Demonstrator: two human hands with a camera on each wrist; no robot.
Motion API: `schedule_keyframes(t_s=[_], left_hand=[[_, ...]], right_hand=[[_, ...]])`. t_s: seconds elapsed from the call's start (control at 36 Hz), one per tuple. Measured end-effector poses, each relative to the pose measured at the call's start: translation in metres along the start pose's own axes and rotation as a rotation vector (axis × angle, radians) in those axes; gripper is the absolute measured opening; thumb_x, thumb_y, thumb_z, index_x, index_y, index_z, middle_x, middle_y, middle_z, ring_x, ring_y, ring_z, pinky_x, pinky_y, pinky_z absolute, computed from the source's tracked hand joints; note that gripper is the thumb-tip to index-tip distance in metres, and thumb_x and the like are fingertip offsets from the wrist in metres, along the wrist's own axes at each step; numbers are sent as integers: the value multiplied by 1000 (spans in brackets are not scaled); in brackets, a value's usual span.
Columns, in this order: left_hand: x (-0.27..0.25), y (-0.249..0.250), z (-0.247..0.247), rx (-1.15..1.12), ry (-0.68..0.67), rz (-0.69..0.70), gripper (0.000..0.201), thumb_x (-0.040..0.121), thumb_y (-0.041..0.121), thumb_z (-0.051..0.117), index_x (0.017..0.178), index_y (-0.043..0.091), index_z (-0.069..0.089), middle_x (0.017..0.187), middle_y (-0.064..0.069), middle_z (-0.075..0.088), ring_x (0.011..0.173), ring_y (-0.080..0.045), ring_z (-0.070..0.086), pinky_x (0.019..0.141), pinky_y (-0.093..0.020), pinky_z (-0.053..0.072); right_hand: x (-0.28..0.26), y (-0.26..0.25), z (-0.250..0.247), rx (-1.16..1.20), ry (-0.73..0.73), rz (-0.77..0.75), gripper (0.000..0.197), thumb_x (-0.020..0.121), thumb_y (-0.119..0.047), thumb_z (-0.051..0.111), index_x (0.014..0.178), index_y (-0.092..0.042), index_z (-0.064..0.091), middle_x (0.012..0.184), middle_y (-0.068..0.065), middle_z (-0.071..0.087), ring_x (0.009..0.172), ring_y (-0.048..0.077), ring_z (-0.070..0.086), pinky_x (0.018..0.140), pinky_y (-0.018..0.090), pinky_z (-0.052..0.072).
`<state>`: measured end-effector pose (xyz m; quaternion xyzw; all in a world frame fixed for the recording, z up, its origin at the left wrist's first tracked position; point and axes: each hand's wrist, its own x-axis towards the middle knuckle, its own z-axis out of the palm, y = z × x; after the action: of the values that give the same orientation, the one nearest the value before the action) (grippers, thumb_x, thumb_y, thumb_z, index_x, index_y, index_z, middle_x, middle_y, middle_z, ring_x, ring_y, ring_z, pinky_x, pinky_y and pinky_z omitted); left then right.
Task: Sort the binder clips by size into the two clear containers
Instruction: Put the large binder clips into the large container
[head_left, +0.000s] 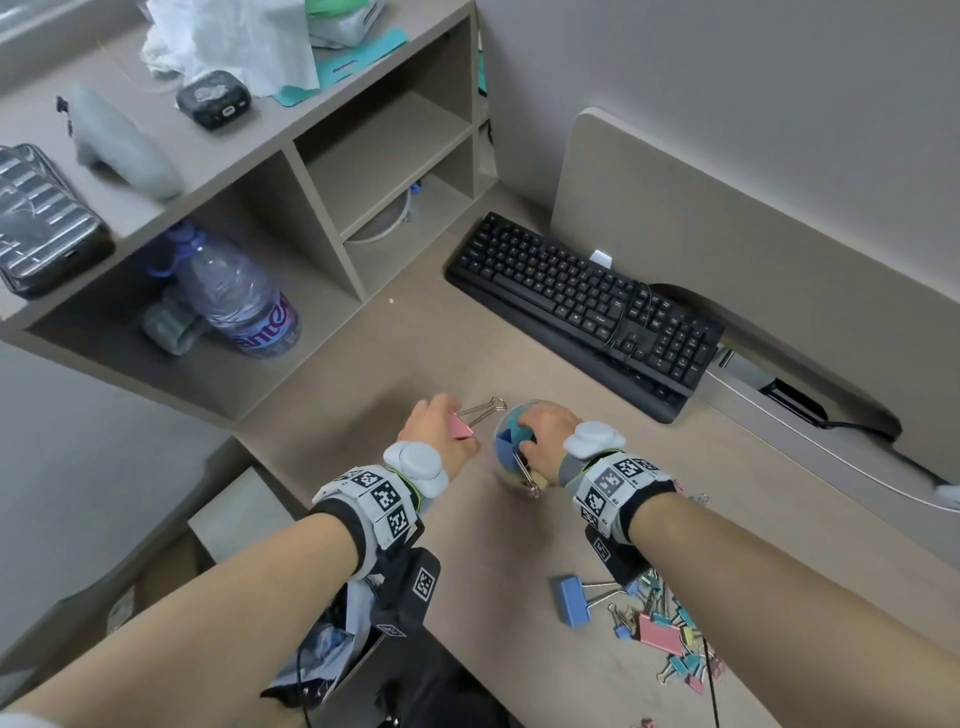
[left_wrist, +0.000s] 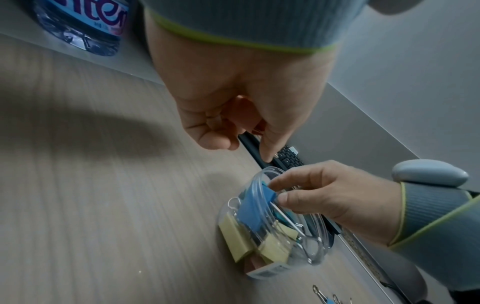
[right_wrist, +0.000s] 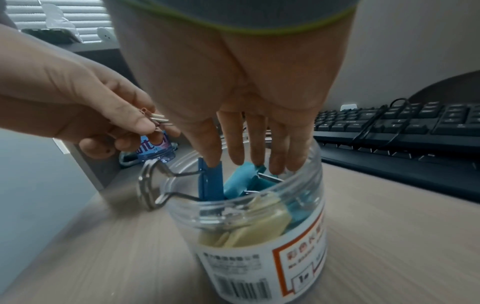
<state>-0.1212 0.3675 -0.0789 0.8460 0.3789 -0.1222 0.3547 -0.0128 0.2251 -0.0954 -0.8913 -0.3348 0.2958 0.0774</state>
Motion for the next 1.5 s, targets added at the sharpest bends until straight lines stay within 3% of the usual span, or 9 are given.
schedule_keyframes(t_s=[0.19,0.36,0.44,0.56,0.72,0.97,1.19,1.36,1.5], left_hand=[[1,-4,-3,-13,-10,-12,52,80,27,69,128,20,51,117,-6,51,91,-24,51,75,-28,39],[3,-4,-4,-18,-15,-14,52,81,27,70,128,19,50,118,-7,51,87,-21,49,74,-27,37],[4,-4,-3,-15,-26,-14,52,81,26,69,128,19,50,118,-7,51,87,-21,49,74,-27,38],[4,-2,-2,-9,-34,-13,52,81,26,69,129,18,50,117,-6,51,86,-21,50,73,-28,39],[4,-1,-1,-6,-31,-8,52,80,26,69,128,18,50,117,-7,52,86,-22,50,74,-28,40],[0,2,-1,-15,-33,10,51,80,26,70,127,19,51,117,-7,51,93,-24,54,76,-28,40],[-9,13,8,-10,-50,200,40,77,17,70,114,23,56,101,1,42,78,-20,49,58,-22,35],[-8,27,29,193,-60,341,47,73,28,73,117,24,56,113,-1,41,107,-22,41,83,-28,42],[-8,45,47,423,-33,391,50,78,42,66,121,20,53,118,-2,45,111,-25,39,86,-35,44]], right_hand=[[-3,-2,-1,-110,-230,-41,18,83,-26,60,96,-21,49,92,5,62,75,27,58,60,29,43],[-2,-4,0,-46,-84,-86,19,87,-21,57,103,-14,61,106,5,63,98,28,59,84,38,52],[-7,-2,-1,-203,-131,-128,22,86,-35,56,86,-13,57,97,4,59,94,26,55,73,32,46],[-11,1,4,-316,-204,-107,20,90,-24,53,105,-14,60,110,9,62,103,28,57,80,35,51],[-12,4,-8,-279,-179,-141,15,87,-27,58,99,-18,63,88,1,60,74,26,54,63,27,41],[-10,-1,-15,-184,-100,-203,32,83,-13,56,115,-17,55,106,6,61,97,31,59,78,38,52],[-19,31,-31,17,60,12,22,93,-17,51,112,-18,62,109,5,66,99,26,60,84,32,50],[-42,60,-36,73,121,96,22,93,-19,49,108,-16,64,106,4,67,98,26,60,82,32,49],[-66,85,-28,101,123,150,20,92,-21,50,106,-18,63,103,4,67,94,26,61,82,34,51]])
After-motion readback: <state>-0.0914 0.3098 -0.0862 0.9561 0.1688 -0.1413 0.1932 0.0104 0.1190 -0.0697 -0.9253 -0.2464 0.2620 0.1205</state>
